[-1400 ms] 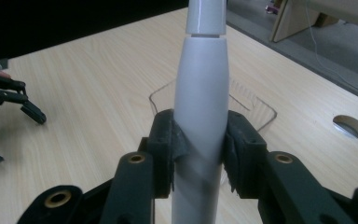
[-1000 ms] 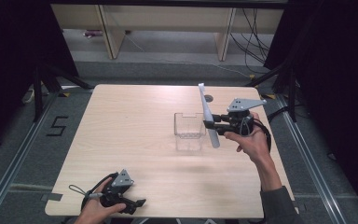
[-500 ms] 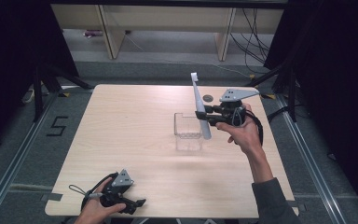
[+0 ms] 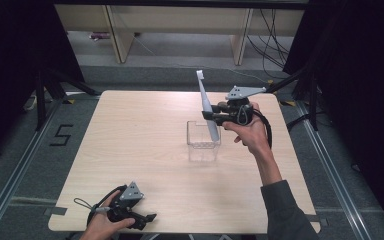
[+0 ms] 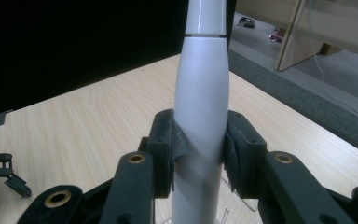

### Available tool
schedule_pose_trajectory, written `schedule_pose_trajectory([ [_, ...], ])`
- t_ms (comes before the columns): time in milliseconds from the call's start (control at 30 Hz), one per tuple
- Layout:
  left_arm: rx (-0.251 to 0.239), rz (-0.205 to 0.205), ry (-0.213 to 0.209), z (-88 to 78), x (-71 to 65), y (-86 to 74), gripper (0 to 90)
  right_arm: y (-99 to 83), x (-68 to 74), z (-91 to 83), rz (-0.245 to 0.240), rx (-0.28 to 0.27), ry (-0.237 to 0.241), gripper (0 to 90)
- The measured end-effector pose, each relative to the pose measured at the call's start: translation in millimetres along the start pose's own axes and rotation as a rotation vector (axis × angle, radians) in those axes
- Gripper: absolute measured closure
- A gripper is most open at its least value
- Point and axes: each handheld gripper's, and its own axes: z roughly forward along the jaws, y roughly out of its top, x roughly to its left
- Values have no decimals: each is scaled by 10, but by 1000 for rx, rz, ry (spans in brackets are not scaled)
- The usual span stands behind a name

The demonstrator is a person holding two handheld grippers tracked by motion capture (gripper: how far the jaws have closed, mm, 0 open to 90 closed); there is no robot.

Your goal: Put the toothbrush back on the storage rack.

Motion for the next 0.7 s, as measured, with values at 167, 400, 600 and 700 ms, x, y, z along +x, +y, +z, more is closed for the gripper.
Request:
schedule_pose_trajectory([
  [167,12,9,1,2,1,1,152,10,-59,103,2,-1,2,662],
  [400,14,14,5,-5,7,1,152,-25,-133,236,28,23,-10,663],
  [600,15,14,4,-7,5,0,151,-78,-175,346,-8,48,-37,663],
  [700,17,14,4,0,3,0,152,-91,-155,386,-8,82,-24,662],
])
